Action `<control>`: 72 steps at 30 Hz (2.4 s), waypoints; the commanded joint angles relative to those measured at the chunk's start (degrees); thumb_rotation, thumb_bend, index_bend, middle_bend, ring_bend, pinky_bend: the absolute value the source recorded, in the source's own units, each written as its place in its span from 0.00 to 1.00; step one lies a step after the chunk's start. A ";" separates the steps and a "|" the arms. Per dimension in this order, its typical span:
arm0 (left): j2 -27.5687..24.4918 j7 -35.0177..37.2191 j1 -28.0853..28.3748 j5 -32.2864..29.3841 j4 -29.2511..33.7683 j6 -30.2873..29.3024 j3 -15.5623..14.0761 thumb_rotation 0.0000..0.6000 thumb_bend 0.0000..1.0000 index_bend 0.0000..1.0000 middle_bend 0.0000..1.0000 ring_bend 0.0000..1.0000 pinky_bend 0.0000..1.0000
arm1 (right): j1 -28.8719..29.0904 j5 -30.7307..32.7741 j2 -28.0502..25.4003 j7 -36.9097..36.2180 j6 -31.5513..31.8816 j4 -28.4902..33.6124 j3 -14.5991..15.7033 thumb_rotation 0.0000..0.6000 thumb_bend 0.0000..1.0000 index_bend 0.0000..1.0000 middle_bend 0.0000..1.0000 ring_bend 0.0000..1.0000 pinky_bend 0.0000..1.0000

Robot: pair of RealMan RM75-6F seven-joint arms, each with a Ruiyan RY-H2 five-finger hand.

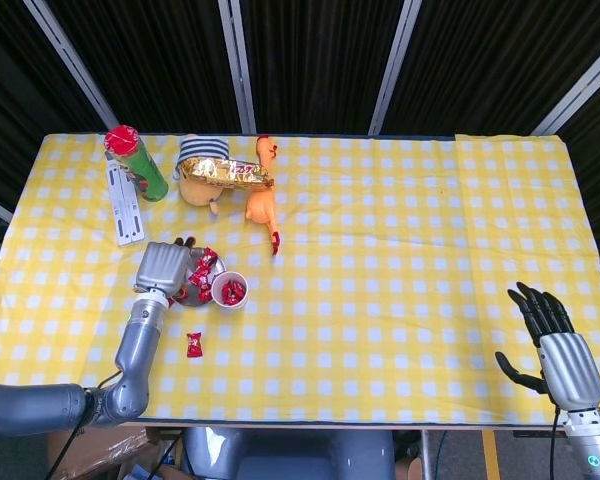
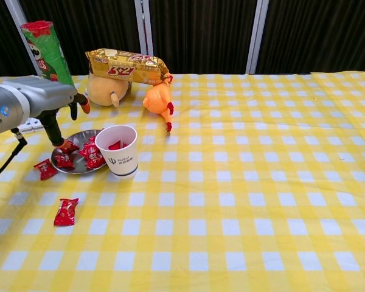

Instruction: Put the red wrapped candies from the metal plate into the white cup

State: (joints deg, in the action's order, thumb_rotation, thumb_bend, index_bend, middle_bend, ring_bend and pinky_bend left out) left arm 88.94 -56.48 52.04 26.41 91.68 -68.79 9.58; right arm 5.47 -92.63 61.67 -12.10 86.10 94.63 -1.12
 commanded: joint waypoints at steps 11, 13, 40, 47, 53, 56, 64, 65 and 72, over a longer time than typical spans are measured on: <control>5.94 -0.54 1.79 -1.54 -8.60 3.38 -0.13 1.00 0.27 0.22 0.27 0.93 0.95 | 0.12 0.28 -0.16 -0.68 -0.26 0.06 -0.10 1.00 0.39 0.00 0.00 0.00 0.00; 6.61 -0.41 2.00 -1.40 -9.66 3.81 -0.02 1.00 0.27 0.22 0.26 0.93 0.95 | 0.13 0.33 -0.18 -0.70 -0.28 0.06 -0.12 1.00 0.39 0.00 0.00 0.00 0.00; 9.14 -0.43 0.95 0.22 -12.26 4.95 -2.02 1.00 0.42 0.47 0.53 0.93 0.95 | 0.04 0.34 -0.28 -0.62 -0.39 0.37 0.05 1.00 0.39 0.00 0.00 0.00 0.00; 8.73 0.32 0.33 1.66 -11.75 4.47 -2.06 1.00 0.44 0.51 0.57 0.93 0.95 | 0.01 0.29 -0.24 -0.56 -0.33 0.35 0.08 1.00 0.39 0.00 0.00 0.00 0.00; 7.75 0.83 0.03 2.79 -10.57 3.83 -1.64 1.00 0.44 0.51 0.59 0.93 0.95 | -0.01 0.33 -0.22 -0.59 -0.31 0.37 0.06 1.00 0.39 0.00 0.00 0.00 0.00; 6.66 0.74 -0.05 3.37 -9.18 3.21 -1.34 1.00 0.44 0.52 0.59 0.93 0.95 | 0.00 0.30 -0.23 -0.62 -0.30 0.35 0.05 1.00 0.39 0.00 0.00 0.00 0.00; 1.35 0.49 -0.25 4.54 -2.27 0.10 0.66 1.00 0.44 0.52 0.59 0.93 0.95 | 0.01 0.22 -0.27 -0.70 -0.24 0.36 0.04 1.00 0.39 0.00 0.00 0.00 0.00; 0.76 0.44 -0.27 4.70 -1.46 -0.25 0.83 1.00 0.44 0.52 0.59 0.93 0.95 | 0.01 0.19 -0.26 -0.69 -0.22 0.34 0.04 1.00 0.39 0.00 0.00 0.00 0.00; -4.03 -0.18 -0.09 5.76 6.44 -2.79 2.38 1.00 0.44 0.51 0.59 0.93 0.95 | 0.03 0.22 -0.17 -0.45 -0.24 0.37 0.01 1.00 0.39 0.00 0.00 0.00 0.00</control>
State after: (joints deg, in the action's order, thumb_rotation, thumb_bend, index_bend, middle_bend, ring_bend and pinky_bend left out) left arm 86.22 -56.45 51.85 31.76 96.32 -70.73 11.30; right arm 5.50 -92.41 61.50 -12.56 85.85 95.00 -1.10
